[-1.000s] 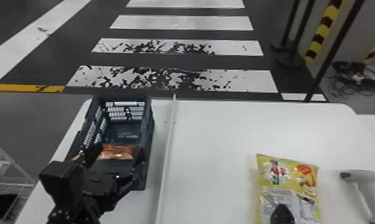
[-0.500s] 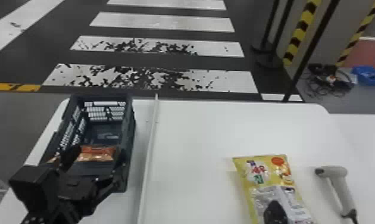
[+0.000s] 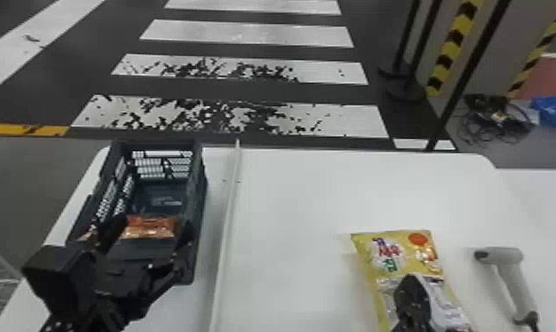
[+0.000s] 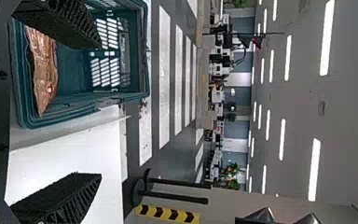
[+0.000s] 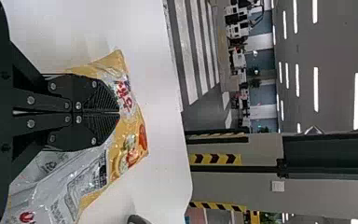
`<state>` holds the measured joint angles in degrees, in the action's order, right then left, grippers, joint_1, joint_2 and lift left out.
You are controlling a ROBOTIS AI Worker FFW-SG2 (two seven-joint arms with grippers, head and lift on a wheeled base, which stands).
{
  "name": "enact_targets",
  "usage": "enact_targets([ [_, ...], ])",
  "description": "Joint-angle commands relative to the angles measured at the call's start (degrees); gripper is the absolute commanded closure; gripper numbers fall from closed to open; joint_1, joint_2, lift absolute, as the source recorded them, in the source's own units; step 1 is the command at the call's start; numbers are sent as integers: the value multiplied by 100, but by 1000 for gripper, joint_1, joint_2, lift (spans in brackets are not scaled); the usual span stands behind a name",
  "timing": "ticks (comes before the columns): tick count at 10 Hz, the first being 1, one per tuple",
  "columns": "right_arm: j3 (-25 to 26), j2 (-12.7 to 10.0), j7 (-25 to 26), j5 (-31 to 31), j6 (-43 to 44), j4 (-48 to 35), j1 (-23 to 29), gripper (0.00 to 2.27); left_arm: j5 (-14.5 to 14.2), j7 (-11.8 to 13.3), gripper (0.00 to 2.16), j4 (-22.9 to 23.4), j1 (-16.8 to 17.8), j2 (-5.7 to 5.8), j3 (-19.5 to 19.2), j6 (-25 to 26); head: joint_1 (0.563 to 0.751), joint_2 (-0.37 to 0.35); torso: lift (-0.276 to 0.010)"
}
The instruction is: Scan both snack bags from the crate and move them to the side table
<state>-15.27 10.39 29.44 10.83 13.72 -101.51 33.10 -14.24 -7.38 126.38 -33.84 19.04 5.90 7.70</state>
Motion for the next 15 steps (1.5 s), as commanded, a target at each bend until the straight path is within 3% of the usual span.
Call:
enact_targets([
  [1,112,25,-17,-90,-85,237,-295,2243,9,18,-1,0,0,3,25,-1,695,-35,-95],
  [6,595,86,-131,-46,-225,536,-541,2243,79,18,-1,9,-44,-14,60,17,695,-109,-95],
  [13,490,-2,-131,-63,284,1423,-761,2243,149,26,-1,0,-106,-58,122,-159,695,-138,-95],
  [15,586,-2,-52,-72,442,1177,-638,2243,149,44,-1,0,-114,-58,122,-194,695,-142,-95],
])
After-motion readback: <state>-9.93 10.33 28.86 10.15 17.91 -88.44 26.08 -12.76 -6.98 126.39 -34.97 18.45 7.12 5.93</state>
